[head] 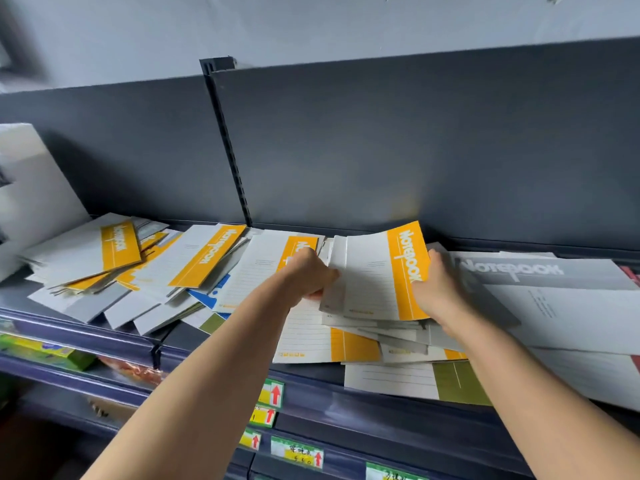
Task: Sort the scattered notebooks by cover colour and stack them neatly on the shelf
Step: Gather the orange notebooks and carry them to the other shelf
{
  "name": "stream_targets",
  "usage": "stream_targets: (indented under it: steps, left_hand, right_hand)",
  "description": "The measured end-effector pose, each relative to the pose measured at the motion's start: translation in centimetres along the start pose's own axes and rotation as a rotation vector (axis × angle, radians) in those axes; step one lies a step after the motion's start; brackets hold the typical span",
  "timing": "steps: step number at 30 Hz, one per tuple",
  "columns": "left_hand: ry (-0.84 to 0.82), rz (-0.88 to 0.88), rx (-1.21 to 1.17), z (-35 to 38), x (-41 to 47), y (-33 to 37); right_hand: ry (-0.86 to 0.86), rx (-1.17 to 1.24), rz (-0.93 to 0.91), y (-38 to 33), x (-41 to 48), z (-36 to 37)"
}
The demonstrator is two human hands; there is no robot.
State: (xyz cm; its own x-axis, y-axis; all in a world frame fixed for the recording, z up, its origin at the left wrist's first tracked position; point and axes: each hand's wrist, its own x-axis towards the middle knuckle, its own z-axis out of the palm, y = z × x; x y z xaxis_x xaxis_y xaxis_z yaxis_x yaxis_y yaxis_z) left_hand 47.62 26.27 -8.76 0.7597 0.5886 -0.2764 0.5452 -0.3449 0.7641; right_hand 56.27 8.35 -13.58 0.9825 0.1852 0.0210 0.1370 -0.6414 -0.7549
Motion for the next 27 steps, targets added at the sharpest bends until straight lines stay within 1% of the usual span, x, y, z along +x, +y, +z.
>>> stream_targets:
  steps: [2, 5, 9, 11, 12, 15, 17, 20, 22, 25, 27]
  left_hand:
    - [-0.062, -0.003, -0.006, 0.5, 0.2, -0.1]
    - [-0.131, 0.049, -0.029, 1.3, 0.2, 0.6]
    - [-0.052, 0.151, -0.149, 3.1, -0.1, 2.8]
    - [-0.008, 0.177, -0.144, 3.7, 0.0, 3.9]
    - [0.027, 0.192, -0.065, 3.9, 0.0, 4.1]
    - [0.172, 0.237, 0.331, 4.2, -0.6, 3.9]
    - [0.201, 0.25, 0.478, 4.2, -0.7, 3.2]
    - [0.11, 0.196, 0.501, 4.6, -1.0, 2.3]
    - [0.069, 0.219, 0.558, 5.3, -1.4, 2.4]
    - [0.075, 0.226, 0.619, 6.4, -1.9, 2.7]
    - [0.088, 0.189, 0.55, 6.7, -2.1, 3.0]
  right_hand:
    - [0.012, 0.075, 0.011, 0.5, 0.3, -0.5]
    - [0.062, 0.202, 0.054, 1.4, 0.5, -2.2]
    - [0.112, 0.376, 0.096, 2.2, 0.9, -5.1]
    - [0.101, 0.406, 0.074, 2.2, 1.0, -6.3]
    - [0.098, 0.399, 0.055, 2.1, 0.9, -6.9]
    - [0.079, 0.338, -0.005, 2.3, 0.7, -7.9]
    - [0.05, 0.247, -0.045, 2.7, 0.5, -7.7]
    - [0.004, 0.151, -0.06, 3.6, -0.1, -7.0]
    - [-0.004, 0.084, -0.058, 4.3, -0.4, -6.6]
    - [-0.003, -0.013, -0.04, 5.2, -0.5, -6.5]
    - [-0.003, -0.014, -0.04, 5.6, -0.4, -6.5]
